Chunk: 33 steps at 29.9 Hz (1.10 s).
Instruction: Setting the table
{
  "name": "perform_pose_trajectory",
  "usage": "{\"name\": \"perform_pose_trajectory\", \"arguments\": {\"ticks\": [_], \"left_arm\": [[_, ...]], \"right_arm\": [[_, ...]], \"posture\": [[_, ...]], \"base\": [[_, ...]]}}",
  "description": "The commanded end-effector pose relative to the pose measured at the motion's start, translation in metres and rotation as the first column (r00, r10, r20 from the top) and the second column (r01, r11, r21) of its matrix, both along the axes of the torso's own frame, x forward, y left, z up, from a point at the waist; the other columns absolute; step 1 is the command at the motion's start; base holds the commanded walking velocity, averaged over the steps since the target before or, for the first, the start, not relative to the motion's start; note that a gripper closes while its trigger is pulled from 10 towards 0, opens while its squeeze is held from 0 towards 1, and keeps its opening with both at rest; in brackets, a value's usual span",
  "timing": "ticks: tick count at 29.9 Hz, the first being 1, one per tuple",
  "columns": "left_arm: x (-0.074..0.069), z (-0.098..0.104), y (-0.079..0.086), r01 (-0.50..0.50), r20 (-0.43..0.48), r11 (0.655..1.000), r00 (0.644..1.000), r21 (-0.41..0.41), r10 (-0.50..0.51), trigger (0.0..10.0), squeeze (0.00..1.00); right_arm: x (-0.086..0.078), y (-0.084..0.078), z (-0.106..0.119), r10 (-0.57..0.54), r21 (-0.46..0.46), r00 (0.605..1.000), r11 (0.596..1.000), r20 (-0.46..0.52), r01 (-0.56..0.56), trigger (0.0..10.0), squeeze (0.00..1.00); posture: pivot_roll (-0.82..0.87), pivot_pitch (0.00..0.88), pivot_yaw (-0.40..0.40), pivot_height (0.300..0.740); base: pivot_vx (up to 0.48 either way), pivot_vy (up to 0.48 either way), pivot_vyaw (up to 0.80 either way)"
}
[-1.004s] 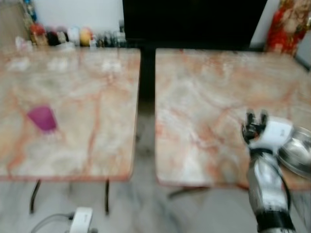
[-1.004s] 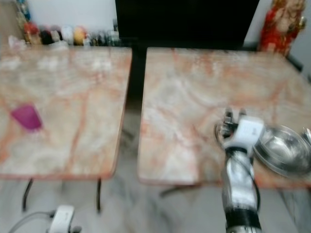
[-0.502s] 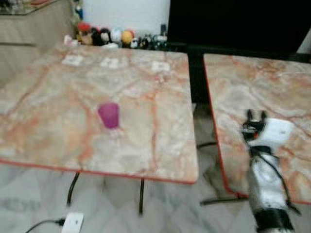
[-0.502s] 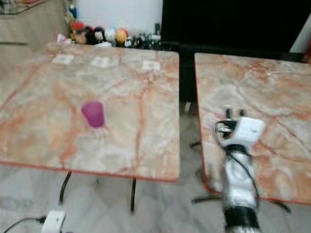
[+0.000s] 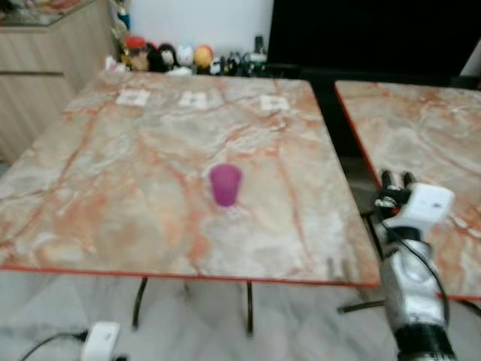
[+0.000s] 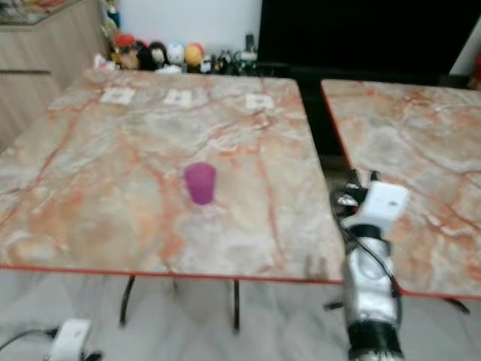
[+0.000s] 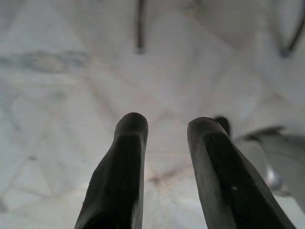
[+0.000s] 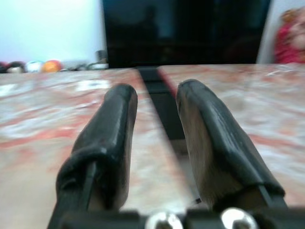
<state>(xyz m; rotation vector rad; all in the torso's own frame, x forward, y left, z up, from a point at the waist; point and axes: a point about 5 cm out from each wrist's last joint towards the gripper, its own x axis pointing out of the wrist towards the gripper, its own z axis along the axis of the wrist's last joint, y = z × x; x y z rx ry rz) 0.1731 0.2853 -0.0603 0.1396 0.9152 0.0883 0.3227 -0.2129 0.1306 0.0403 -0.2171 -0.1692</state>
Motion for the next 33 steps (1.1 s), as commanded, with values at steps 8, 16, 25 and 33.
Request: {"name": "perform_pose_trajectory", "arguments": {"ticks": [8,16,25,33], "left_arm": [[-0.002,-0.02,-0.054,0.027,-0.044,0.998,0.999,-0.06,-0.03,10.0,0.0],[0.002,-0.007,-0.02,0.021,-0.012,0.999,1.0,-0.034,-0.021,10.0,0.0],[-0.003,-0.018,-0.043,0.022,-0.042,0.999,0.999,-0.035,-0.024,10.0,0.0],[0.002,-0.022,-0.072,0.054,-0.036,0.997,0.998,-0.057,-0.056,10.0,0.0]], "right_arm": [[-0.001,-0.007,0.001,-0.016,-0.008,1.0,1.0,0.0,0.016,10.0,0.0],[-0.001,-0.006,0.0,-0.012,-0.003,1.0,1.0,-0.001,0.012,10.0,0.0],[-0.001,-0.005,-0.001,-0.01,0.001,1.0,1.0,-0.006,0.01,10.0,0.0],[-0.001,-0.005,-0.001,-0.01,0.002,1.0,1.0,-0.007,0.01,10.0,0.0]], "posture": [[0.1,0.028,-0.028,0.74],[0.1,0.028,-0.028,0.74],[0.1,0.027,-0.025,0.74],[0.1,0.025,-0.026,0.74]], "base": [[0.0,0.48,0.0],[0.0,0.344,0.0],[0.0,0.0,0.0],[0.0,0.0,0.0]]}}
